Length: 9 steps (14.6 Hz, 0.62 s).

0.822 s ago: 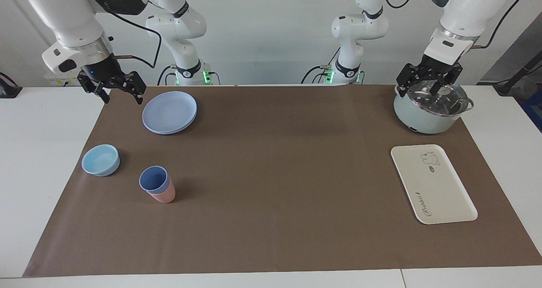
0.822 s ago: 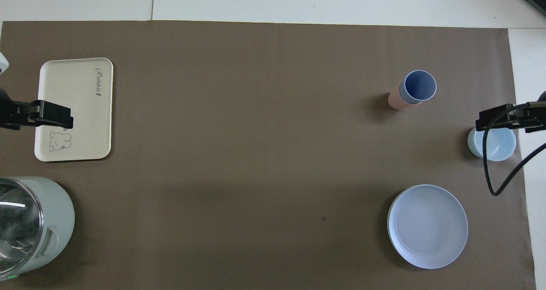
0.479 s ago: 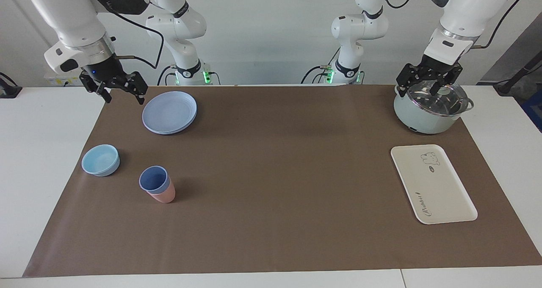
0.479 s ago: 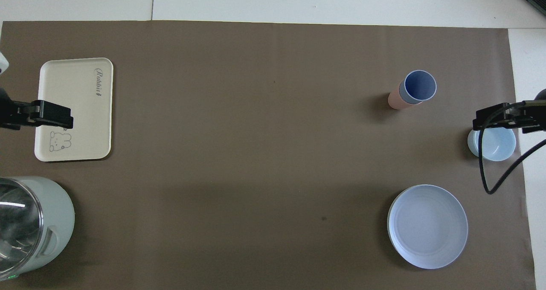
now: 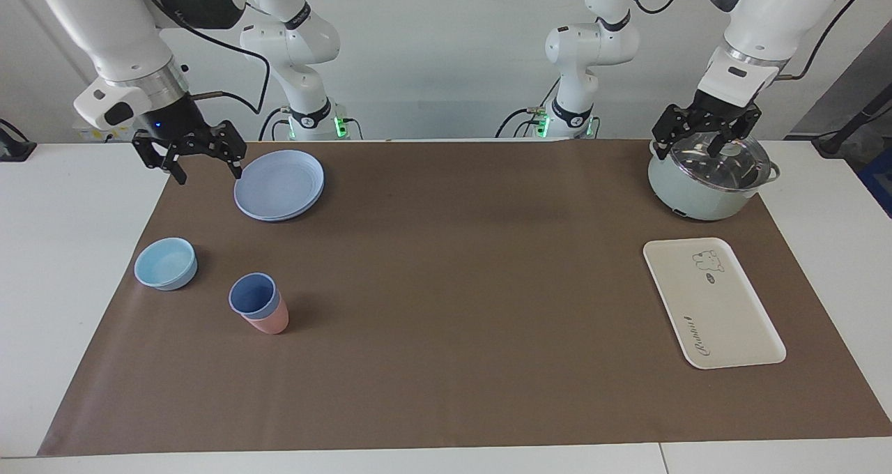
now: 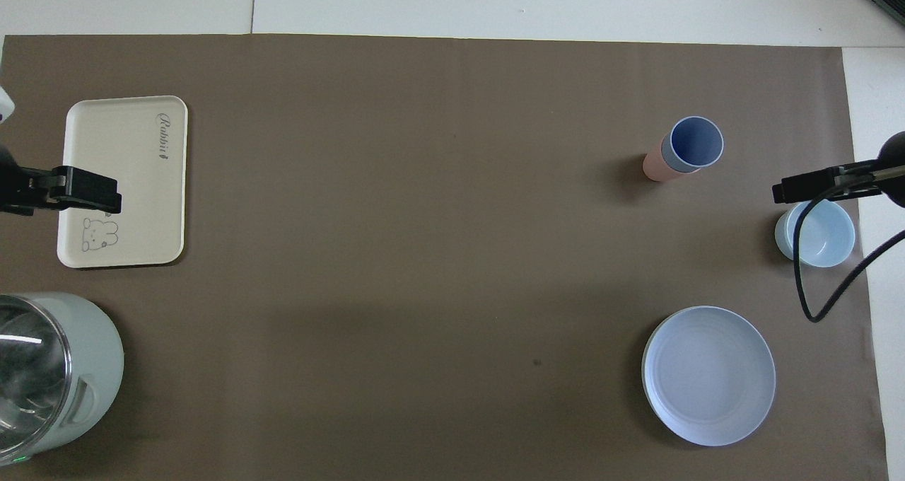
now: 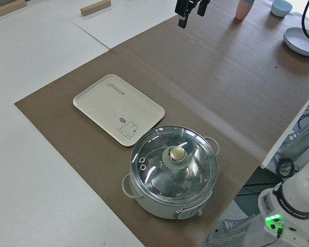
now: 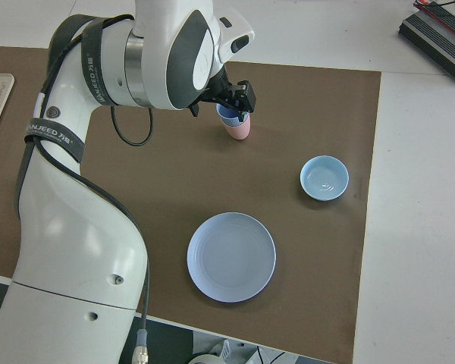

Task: Place cup on tray
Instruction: 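Move the right gripper toward the blue cup nested in the pink cup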

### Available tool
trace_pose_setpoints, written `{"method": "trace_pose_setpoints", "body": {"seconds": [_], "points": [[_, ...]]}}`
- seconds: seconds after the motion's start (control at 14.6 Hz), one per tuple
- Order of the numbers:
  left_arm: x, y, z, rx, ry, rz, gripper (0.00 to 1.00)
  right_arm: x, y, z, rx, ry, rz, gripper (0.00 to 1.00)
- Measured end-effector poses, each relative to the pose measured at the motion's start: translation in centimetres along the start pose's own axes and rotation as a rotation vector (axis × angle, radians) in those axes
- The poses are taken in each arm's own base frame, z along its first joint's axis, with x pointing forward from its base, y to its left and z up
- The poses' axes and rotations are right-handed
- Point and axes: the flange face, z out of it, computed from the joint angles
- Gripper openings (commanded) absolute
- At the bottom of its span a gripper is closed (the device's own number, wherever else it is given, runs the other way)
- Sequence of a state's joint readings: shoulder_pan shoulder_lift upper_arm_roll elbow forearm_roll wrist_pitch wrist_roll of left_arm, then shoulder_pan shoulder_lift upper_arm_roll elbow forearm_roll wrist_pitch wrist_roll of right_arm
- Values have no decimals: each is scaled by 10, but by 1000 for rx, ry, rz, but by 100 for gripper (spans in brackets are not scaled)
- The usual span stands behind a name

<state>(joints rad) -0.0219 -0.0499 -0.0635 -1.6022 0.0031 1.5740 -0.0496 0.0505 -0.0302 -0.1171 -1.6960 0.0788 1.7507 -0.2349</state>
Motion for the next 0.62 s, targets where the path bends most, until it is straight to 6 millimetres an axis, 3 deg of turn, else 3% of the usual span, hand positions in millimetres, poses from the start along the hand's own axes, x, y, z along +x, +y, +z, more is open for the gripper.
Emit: {"method": "trace_pose_setpoints", "body": {"seconds": [0.34,0.62], "points": [[0,0,0,0,0,0,100,-10,62,49,145,162,-298,100],[0,0,0,0,0,0,100,-21,116,112,279,355,-486,100]]}}
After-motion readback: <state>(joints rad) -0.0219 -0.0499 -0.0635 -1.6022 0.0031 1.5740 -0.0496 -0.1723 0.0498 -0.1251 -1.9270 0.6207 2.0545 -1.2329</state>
